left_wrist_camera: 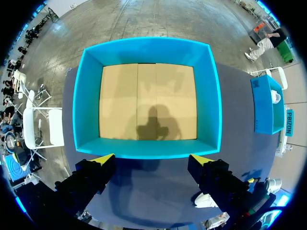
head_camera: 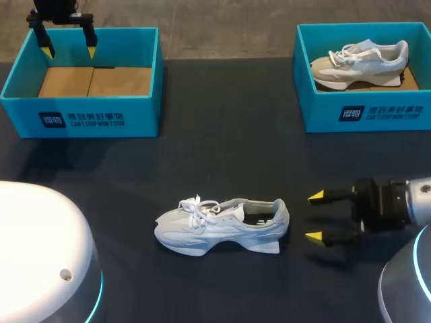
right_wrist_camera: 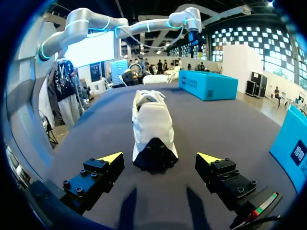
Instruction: Take the shoe out of the shoebox, open the shoe tongue, remove and reinsert the insole, then place the shoe into the shoebox
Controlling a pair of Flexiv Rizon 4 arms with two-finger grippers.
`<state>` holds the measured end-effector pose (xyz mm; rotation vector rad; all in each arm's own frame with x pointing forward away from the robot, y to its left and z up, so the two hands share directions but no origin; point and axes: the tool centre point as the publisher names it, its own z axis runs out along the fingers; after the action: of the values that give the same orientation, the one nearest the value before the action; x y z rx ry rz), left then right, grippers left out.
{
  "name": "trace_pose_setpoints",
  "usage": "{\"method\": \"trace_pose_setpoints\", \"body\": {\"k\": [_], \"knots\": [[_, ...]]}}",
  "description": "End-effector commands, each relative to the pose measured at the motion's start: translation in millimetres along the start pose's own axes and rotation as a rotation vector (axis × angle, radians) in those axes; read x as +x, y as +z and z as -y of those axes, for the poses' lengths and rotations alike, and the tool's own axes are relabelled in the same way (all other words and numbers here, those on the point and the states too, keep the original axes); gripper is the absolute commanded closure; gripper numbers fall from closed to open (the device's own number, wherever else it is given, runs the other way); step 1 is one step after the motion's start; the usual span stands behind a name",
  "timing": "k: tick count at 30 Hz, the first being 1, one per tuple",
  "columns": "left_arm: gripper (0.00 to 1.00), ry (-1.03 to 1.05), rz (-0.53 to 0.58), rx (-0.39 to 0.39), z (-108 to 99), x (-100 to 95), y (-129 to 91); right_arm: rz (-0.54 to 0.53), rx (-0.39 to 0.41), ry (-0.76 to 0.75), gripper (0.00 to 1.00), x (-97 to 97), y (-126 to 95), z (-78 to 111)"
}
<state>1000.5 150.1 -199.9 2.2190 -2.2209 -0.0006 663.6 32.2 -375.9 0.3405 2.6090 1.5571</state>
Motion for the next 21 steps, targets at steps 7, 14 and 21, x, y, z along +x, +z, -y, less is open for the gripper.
{"method": "trace_pose_setpoints", "body": {"k": [7, 14, 21], "knots": [[0.00, 0.000, 0.001, 0.000, -0.1, 0.0, 0.0, -0.074, -0.035, 0.006, 0.00, -19.2, 31.6, 11.3], [0.00, 0.000, 0.001, 0.000, -0.1, 0.0, 0.0, -0.093, -0.058, -0.013, 0.00, -11.9, 39.5, 12.6], [0.00, 0.000, 0.001, 0.000, -0.1, 0.0, 0.0, -0.109, -0.072, -0.012, 0.00, -6.4, 50.2, 13.2]]}}
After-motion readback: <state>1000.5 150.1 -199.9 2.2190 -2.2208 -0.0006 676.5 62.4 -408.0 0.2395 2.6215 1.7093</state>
